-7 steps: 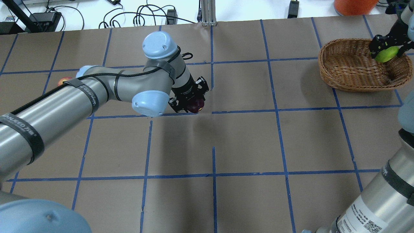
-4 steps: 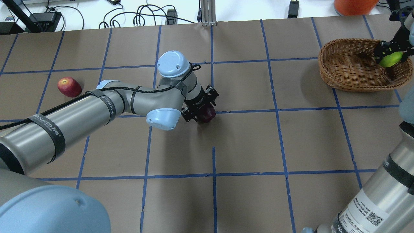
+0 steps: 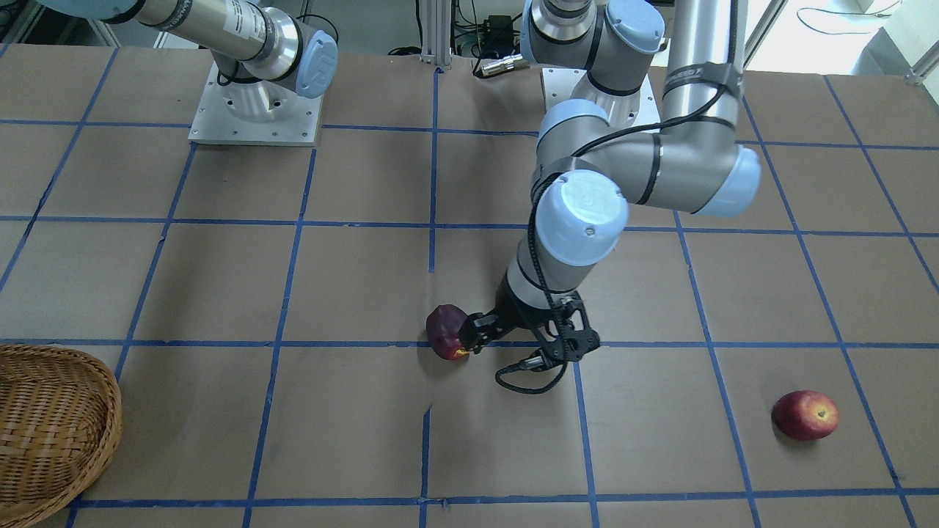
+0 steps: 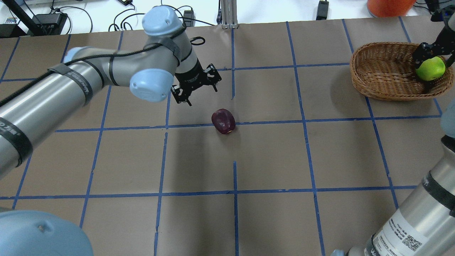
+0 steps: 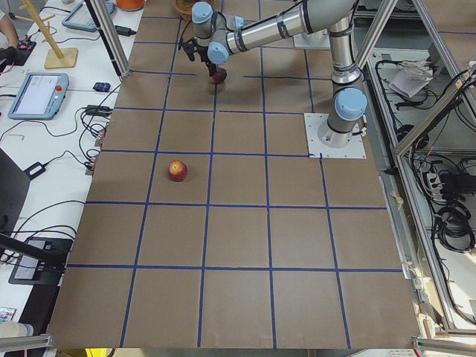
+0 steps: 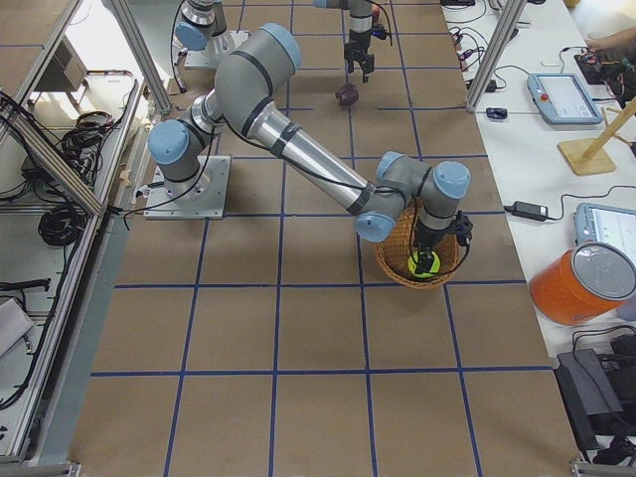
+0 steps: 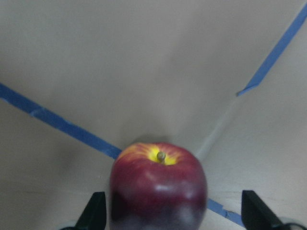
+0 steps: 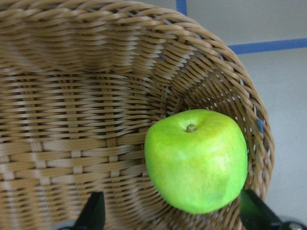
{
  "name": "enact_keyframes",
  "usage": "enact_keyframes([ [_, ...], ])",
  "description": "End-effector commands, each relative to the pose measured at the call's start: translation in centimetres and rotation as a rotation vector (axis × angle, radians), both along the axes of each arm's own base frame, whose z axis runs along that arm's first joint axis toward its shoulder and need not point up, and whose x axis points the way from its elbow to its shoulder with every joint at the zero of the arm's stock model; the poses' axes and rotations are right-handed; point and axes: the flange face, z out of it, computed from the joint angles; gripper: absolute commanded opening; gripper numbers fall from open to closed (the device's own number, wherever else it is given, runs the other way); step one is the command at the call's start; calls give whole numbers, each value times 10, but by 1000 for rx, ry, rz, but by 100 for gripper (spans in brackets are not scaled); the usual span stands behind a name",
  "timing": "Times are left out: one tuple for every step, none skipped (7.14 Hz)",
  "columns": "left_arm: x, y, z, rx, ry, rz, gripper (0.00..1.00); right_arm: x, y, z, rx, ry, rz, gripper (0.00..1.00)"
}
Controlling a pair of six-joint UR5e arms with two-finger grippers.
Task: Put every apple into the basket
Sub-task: 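Open the right gripper in the basket while the left gripper withdraws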
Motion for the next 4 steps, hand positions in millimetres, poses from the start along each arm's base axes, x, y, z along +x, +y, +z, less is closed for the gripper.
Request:
enact_keyframes([
  [118,-27,59,38,-118,-298,100,76,22,86,59,-35,63,100],
  [190,-42,66,6,-114,-392,100,130,54,146,83,-96,105,100],
  [261,-54,60,-40,-128,-472,100,187,65,176,43,-173,108,100],
  [319,-58,48,-58,-132,-545,100,252,62,173,51,-188,139,100],
])
